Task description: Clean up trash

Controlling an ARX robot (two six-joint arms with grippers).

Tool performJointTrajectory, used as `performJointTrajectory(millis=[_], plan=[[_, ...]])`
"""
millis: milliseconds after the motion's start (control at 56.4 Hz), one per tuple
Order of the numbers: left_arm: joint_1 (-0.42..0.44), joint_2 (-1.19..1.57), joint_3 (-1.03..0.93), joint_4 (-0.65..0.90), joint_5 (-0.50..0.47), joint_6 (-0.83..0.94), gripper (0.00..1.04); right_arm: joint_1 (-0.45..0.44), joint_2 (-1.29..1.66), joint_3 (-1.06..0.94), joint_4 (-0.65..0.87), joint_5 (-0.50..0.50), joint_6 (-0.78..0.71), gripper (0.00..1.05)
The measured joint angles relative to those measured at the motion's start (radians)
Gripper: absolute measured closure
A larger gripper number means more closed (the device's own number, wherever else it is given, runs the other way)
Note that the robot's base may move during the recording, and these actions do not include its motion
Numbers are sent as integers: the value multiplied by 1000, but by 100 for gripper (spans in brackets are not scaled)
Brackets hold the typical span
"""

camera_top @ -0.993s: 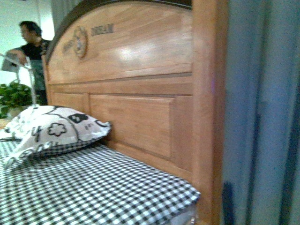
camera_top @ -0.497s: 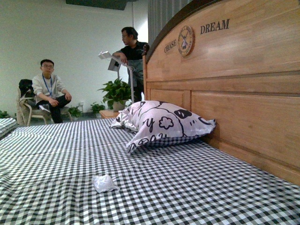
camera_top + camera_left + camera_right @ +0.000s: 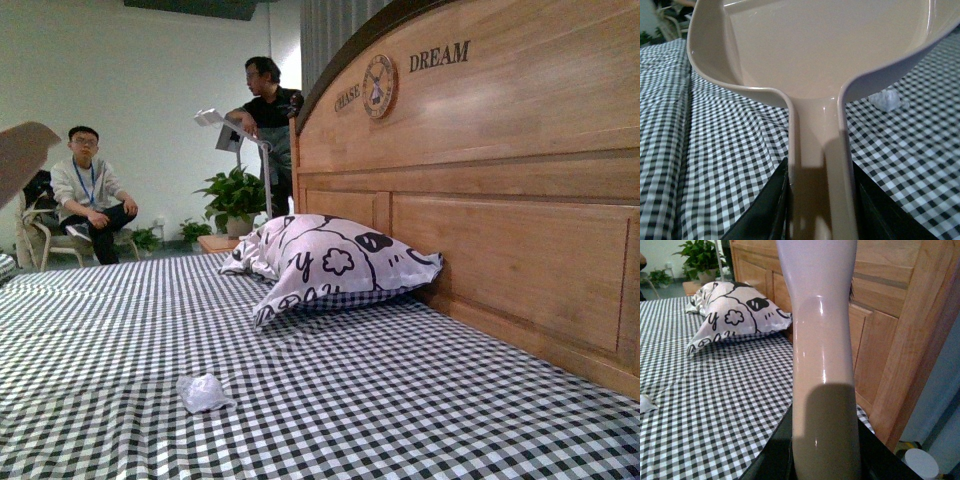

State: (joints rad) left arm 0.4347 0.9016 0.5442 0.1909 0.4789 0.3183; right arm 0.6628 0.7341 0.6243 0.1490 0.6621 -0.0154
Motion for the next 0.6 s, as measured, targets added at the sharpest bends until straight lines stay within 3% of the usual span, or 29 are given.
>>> performJointTrajectory(millis=[284, 603], plan=[[-25, 351, 91, -79, 42, 392, 76, 0, 0, 0, 0, 0, 0, 86], [-76, 518, 180, -156, 33, 506, 76, 0, 0, 0, 0, 0, 0, 86]])
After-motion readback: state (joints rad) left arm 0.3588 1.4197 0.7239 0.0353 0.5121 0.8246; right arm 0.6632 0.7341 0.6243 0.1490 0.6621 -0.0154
